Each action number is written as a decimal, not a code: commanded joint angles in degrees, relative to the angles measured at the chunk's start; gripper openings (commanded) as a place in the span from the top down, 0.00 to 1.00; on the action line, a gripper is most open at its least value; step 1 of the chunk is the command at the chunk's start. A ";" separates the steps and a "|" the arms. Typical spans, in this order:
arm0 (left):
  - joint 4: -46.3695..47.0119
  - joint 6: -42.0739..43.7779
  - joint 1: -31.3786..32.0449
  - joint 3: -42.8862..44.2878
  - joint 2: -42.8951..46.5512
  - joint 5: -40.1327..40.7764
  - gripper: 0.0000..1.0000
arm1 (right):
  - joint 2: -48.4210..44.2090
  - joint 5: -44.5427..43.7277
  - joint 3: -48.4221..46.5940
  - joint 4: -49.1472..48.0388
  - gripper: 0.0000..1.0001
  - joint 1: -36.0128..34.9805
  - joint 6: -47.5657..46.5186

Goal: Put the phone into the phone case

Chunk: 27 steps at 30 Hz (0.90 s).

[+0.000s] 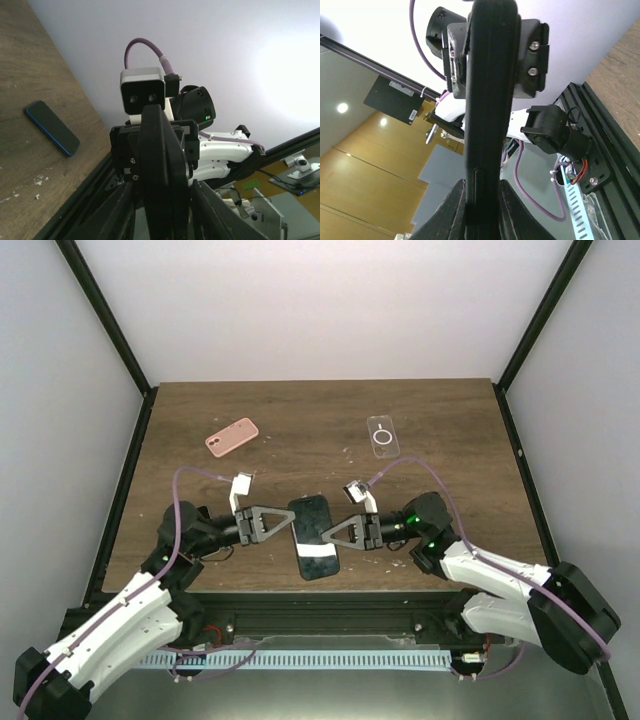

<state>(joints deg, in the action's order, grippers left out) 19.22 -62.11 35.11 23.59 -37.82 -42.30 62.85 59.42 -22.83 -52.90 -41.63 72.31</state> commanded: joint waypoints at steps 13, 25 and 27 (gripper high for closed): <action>12.57 -7.02 -0.04 -3.95 1.01 -0.33 0.69 | 1.62 0.96 -2.51 -13.81 0.90 -1.13 5.37; -8.51 1.28 0.03 1.62 -0.44 3.56 0.97 | 1.26 -2.23 -2.27 -5.35 0.82 -1.24 2.20; -8.87 1.06 0.01 1.63 0.04 3.79 0.94 | 1.32 -3.13 -1.83 -6.11 0.87 -1.26 2.66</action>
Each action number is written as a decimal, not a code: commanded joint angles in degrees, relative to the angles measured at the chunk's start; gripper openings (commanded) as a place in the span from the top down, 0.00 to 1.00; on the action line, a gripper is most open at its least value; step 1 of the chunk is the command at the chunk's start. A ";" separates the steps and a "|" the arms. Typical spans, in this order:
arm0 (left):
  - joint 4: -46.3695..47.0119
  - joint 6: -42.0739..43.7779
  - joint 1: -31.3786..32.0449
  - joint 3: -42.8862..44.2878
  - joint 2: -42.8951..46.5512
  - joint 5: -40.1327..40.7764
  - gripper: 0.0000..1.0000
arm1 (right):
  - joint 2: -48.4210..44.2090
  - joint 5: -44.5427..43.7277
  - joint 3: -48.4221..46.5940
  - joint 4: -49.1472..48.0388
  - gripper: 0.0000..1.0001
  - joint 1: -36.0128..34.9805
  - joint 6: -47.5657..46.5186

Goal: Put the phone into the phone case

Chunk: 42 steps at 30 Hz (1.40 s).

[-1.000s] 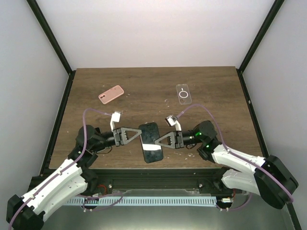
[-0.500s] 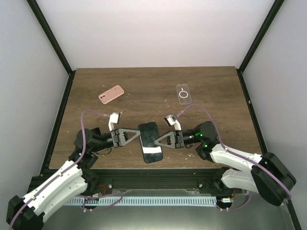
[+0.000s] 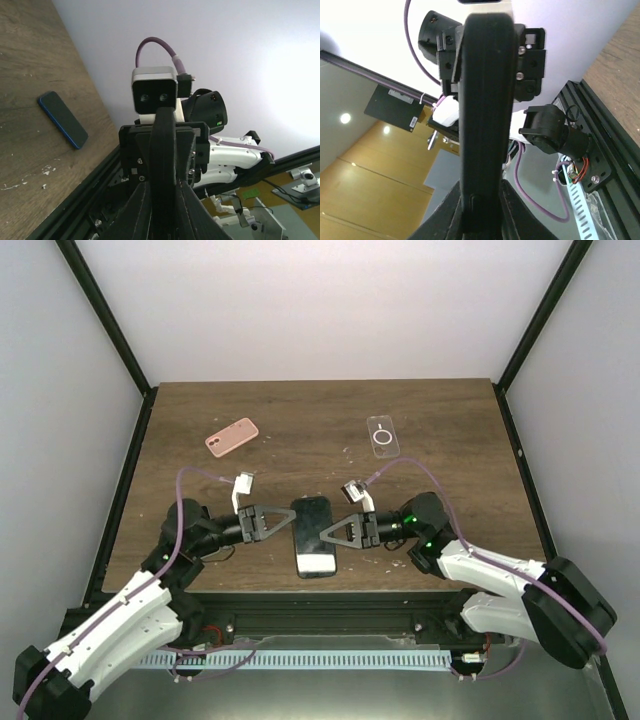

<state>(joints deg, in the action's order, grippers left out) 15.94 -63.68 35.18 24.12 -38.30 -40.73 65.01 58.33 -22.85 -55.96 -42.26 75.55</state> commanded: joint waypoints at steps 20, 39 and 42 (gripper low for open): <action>-7.77 2.11 -0.08 -0.06 -0.79 -6.72 0.46 | -11.65 -27.63 -3.28 15.36 0.90 0.23 -6.93; -15.41 9.69 -0.04 2.80 -3.77 -4.51 1.00 | -9.65 -26.20 -3.19 16.06 0.83 0.60 -6.26; -16.78 10.87 -0.03 3.39 -4.18 -3.81 1.00 | -9.88 -26.07 -2.89 16.83 0.82 0.60 -6.50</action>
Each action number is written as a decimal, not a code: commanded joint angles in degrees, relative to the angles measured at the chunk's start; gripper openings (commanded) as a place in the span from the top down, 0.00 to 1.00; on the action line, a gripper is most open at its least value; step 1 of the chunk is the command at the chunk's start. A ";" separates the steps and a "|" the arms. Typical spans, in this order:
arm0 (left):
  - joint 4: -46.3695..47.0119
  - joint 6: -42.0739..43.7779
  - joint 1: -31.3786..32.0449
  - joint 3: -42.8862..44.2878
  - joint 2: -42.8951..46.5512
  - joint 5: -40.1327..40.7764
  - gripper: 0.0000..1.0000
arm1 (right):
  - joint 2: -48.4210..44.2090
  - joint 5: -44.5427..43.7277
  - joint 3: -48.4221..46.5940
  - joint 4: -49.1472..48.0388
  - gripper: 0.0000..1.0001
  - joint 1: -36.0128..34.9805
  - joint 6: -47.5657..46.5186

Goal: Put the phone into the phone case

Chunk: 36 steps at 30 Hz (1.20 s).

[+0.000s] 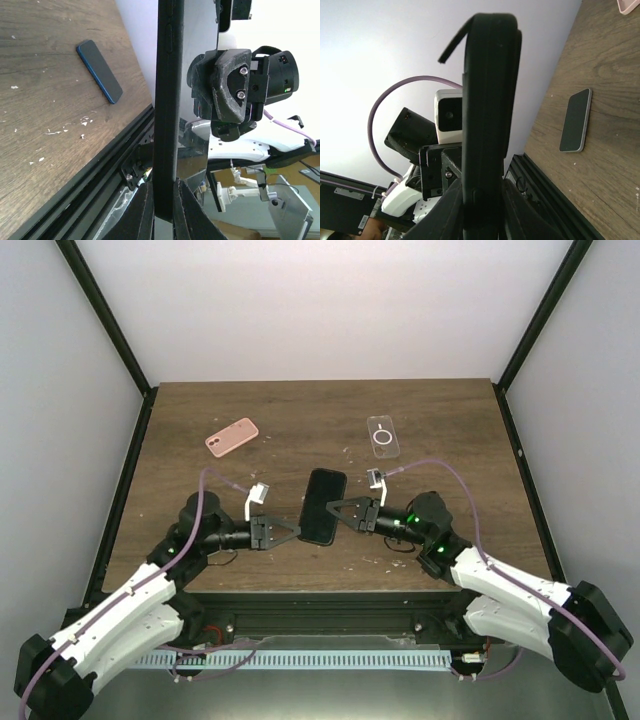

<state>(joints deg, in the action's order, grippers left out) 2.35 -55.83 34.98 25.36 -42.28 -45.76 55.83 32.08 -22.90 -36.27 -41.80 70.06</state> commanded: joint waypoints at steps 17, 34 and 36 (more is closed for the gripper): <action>7.87 -1.13 0.15 0.68 -2.67 -0.48 0.67 | 2.82 14.84 -5.94 -3.34 0.90 0.05 -5.58; 10.29 -0.14 0.16 0.13 -1.73 5.72 1.00 | 2.43 15.52 -8.38 5.63 0.59 -0.19 -8.21; 12.47 -0.22 0.13 -0.28 -0.89 6.93 1.00 | 2.07 15.77 -7.82 6.09 0.51 -0.49 -8.06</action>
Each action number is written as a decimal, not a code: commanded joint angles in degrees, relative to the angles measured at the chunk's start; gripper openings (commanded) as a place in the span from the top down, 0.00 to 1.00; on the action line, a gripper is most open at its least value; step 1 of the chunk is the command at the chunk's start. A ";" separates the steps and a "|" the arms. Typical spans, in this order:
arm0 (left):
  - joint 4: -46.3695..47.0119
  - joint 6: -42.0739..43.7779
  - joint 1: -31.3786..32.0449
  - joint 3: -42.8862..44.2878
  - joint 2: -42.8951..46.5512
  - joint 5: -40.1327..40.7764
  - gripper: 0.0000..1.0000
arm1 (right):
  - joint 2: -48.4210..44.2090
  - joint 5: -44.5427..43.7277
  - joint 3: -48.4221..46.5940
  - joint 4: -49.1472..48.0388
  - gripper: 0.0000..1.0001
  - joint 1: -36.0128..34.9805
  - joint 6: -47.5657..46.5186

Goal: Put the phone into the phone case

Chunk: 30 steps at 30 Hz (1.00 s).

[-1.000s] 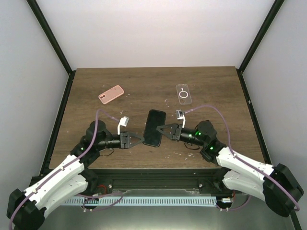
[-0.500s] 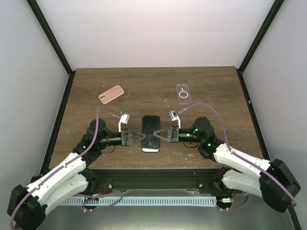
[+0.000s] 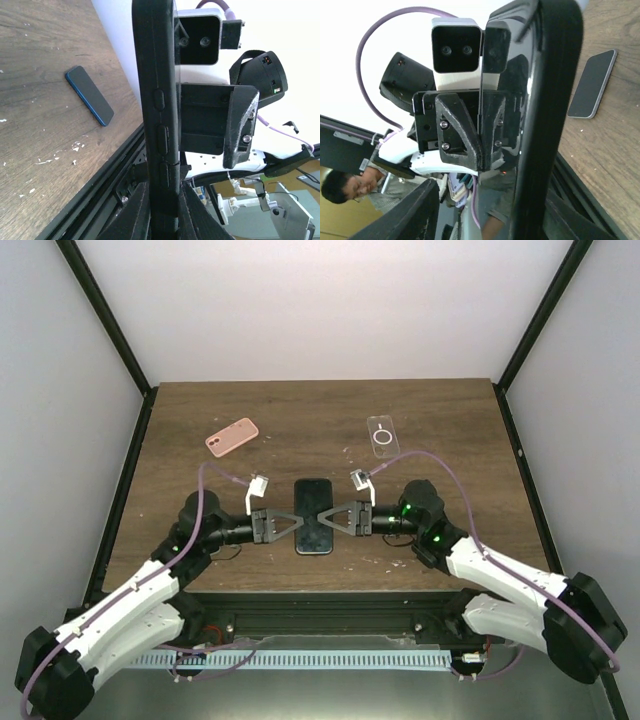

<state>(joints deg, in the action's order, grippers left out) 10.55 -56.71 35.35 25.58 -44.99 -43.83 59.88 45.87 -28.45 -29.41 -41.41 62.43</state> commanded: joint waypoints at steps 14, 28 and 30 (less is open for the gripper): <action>12.49 2.85 -0.27 -0.46 3.31 9.35 1.00 | -1.08 5.03 0.42 -2.69 0.42 -2.09 2.02; -8.63 17.49 -0.25 3.87 5.45 16.86 1.00 | -3.60 0.47 1.22 0.78 0.97 -2.19 5.65; -7.67 16.58 -0.25 3.59 5.52 15.57 1.00 | -3.33 0.68 1.09 0.28 0.97 -2.18 5.38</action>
<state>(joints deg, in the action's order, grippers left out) 5.82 -49.17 36.05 28.32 -40.07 -33.95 57.84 46.63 -27.11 -29.58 -43.66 63.86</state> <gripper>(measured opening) 0.130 0.106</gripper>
